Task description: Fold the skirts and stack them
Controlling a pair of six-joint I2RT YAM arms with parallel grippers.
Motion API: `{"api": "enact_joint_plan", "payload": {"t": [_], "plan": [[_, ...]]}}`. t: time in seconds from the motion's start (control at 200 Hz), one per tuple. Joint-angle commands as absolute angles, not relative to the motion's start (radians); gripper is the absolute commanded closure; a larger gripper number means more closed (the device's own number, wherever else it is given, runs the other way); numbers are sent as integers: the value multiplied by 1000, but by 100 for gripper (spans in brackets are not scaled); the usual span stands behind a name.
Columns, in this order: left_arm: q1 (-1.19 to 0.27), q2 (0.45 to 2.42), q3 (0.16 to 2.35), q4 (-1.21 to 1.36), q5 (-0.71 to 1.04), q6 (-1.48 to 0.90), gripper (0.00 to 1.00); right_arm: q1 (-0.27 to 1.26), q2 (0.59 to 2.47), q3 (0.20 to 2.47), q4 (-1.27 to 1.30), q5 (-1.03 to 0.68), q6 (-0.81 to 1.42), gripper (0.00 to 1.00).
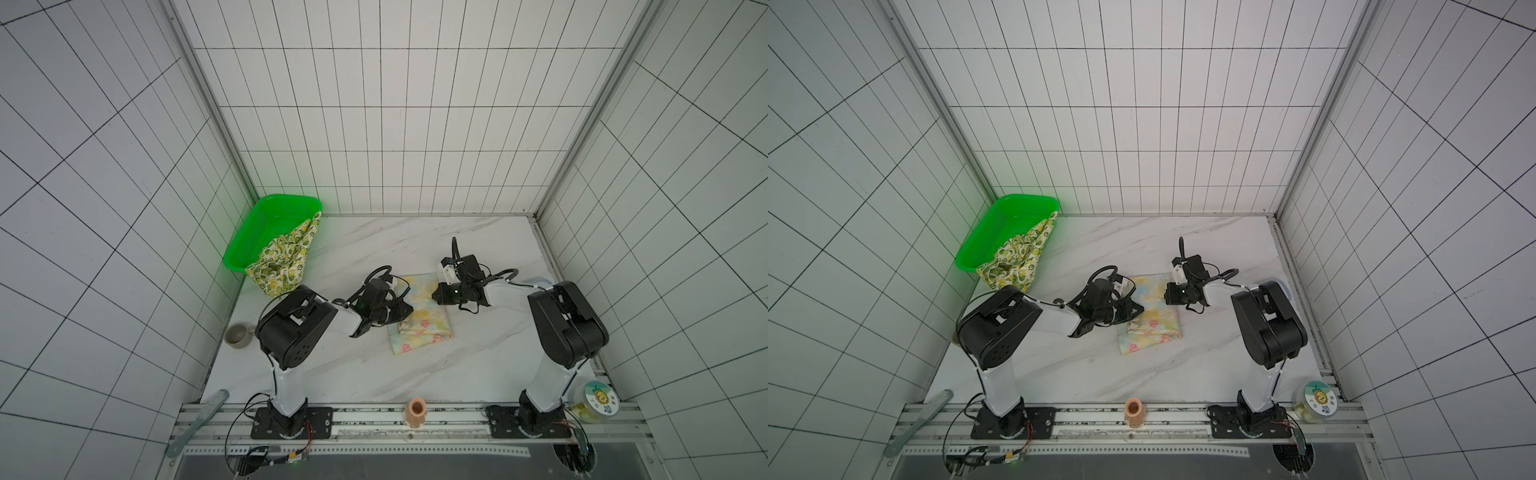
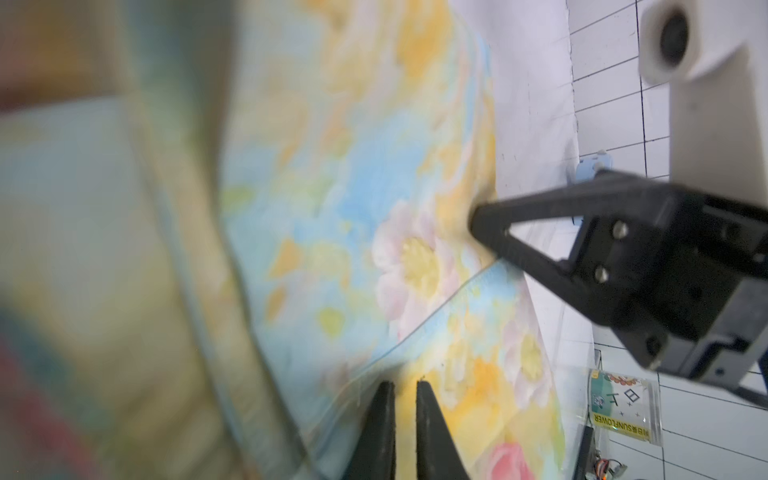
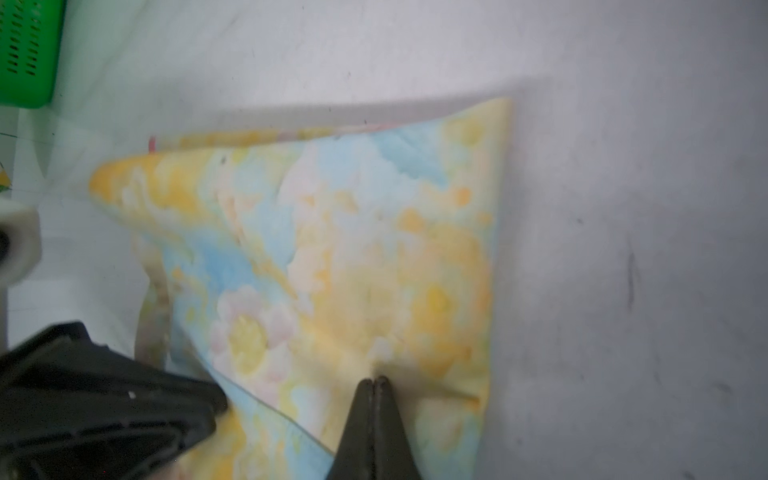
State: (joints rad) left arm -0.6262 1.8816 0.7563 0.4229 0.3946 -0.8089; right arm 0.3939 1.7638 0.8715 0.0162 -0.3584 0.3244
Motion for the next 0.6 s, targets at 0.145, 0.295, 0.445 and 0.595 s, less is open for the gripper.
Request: {"api": "enact_joint_plan", "payload": {"t": [0.145,0.295,0.445,0.595], "plan": [[-566,1939,839,242,262,-658,86,540,1638,675,35,-246,442,100],[-533,1887,895,225,256,-597,86,641,1575,695,40,-209,482,100],[-534,1743,883,212,283,-571,86,638,1498,772,6,-208,432,100],[-545,1616,804,189,305,-614,85,567,1495,873,-48,-285,351,100]]}}
